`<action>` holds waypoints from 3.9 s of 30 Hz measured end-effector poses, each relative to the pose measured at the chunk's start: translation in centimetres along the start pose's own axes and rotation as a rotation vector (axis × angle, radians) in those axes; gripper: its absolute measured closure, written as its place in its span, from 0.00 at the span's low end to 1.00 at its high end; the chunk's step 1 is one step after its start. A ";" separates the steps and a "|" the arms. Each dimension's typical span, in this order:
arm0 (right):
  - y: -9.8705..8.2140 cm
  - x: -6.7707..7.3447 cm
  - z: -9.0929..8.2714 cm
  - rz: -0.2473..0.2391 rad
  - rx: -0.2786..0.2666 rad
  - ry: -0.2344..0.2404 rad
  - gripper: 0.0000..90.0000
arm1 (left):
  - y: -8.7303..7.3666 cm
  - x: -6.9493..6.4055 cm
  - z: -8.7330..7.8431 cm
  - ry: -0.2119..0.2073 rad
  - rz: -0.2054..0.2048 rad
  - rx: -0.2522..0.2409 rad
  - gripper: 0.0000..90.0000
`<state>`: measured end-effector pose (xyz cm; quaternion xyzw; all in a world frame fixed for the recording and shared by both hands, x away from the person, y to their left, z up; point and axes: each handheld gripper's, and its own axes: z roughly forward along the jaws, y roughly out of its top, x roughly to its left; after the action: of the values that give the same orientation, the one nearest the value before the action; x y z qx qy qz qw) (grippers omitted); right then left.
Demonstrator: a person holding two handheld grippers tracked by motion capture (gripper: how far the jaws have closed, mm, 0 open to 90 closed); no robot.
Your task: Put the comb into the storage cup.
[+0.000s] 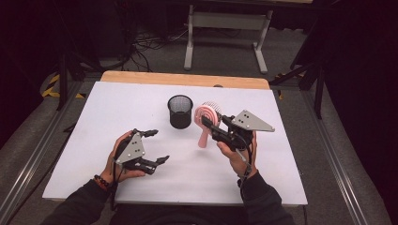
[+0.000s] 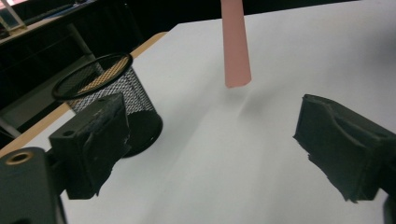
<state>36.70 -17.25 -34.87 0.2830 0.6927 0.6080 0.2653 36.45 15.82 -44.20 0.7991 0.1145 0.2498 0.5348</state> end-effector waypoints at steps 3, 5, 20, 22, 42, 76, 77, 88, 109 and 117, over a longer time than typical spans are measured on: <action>0.2 -0.2 -0.1 -0.009 -0.006 -0.008 0.69 | -0.9 0.6 -1.3 0.027 -0.020 0.006 0.09; 0.4 -0.4 -0.2 -0.014 -0.016 -0.015 0.69 | -1.5 1.0 -2.0 0.058 -0.019 0.019 0.08; 1.8 -1.8 -0.6 -0.023 -0.055 -0.041 0.69 | -3.9 1.9 -4.7 0.090 -0.087 0.031 0.08; 2.1 -1.9 -0.7 -0.020 -0.059 -0.043 0.69 | -4.2 2.0 -5.0 0.091 -0.097 0.034 0.08; 4.3 -3.0 0.8 -0.022 -0.077 -0.048 0.69 | -5.9 1.3 -6.8 0.118 -0.152 0.060 0.05; 8.6 -4.0 3.8 -0.031 -0.116 -0.089 0.69 | -6.4 1.6 -7.5 0.095 -0.213 0.030 0.05; 8.7 -4.0 3.8 -0.037 -0.114 -0.090 0.69 | -6.4 1.6 -7.5 0.096 -0.215 0.028 0.05; 9.7 -3.5 5.4 -0.054 -0.109 -0.081 0.69 | -6.4 1.6 -7.5 0.095 -0.211 0.033 0.05; 10.4 -2.2 7.8 -0.058 -0.117 -0.042 0.69 | -6.4 1.6 -7.4 0.089 -0.203 0.033 0.05; 10.0 -1.7 9.4 -0.050 -0.104 -0.021 0.69 | -6.3 1.6 -7.7 0.092 -0.196 0.030 0.05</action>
<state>45.26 -10.96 -26.01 0.2580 0.6639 0.6335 0.3022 34.29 25.20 -47.20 0.7797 0.2199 0.2309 0.5389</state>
